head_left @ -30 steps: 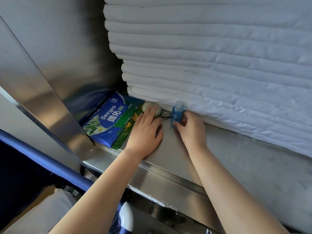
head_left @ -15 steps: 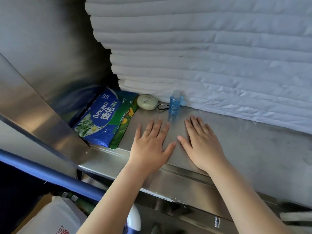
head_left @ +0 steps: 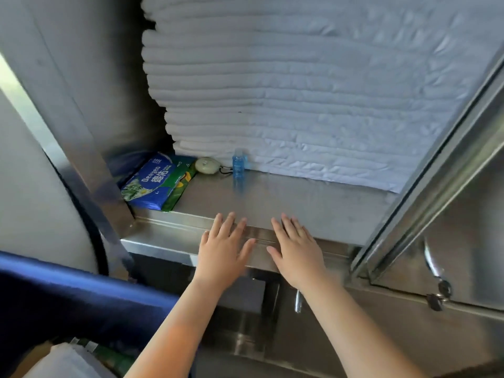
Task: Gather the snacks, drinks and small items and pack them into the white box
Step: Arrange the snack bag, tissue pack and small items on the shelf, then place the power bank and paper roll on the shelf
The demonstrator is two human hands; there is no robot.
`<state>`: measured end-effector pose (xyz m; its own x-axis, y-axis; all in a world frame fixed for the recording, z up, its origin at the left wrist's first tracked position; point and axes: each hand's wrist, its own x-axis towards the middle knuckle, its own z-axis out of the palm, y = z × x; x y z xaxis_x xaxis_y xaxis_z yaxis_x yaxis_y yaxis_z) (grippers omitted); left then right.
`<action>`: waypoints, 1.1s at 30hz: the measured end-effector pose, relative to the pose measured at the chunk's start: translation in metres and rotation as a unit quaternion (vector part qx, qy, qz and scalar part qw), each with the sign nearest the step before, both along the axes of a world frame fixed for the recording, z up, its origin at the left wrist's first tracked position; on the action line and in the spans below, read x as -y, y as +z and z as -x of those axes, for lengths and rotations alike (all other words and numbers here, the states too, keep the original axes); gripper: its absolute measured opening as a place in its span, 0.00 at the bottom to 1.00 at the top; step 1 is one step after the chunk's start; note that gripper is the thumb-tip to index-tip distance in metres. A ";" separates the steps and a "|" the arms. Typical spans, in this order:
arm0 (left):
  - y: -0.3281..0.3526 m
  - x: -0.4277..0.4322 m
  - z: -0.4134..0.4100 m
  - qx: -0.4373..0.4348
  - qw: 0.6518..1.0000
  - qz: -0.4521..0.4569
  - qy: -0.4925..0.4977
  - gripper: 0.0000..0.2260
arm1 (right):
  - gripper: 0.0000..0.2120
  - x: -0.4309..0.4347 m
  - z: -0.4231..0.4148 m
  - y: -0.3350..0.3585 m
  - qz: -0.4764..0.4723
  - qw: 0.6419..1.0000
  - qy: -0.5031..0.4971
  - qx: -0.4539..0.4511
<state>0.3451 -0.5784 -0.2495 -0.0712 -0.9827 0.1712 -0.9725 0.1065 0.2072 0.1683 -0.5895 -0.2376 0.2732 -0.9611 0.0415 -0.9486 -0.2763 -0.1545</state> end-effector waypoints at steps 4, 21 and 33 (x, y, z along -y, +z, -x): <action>-0.012 -0.064 0.041 0.033 0.991 -0.116 -0.054 0.29 | 0.28 -0.073 0.044 0.009 -0.059 0.997 -0.018 0.052; 0.123 -0.300 0.377 -0.019 0.850 0.107 -0.515 0.30 | 0.29 -0.460 0.327 0.113 0.192 0.886 -0.420 0.049; 0.137 -0.404 0.577 -0.075 0.703 0.084 -0.702 0.30 | 0.33 -0.620 0.440 0.126 0.222 0.704 -0.673 0.045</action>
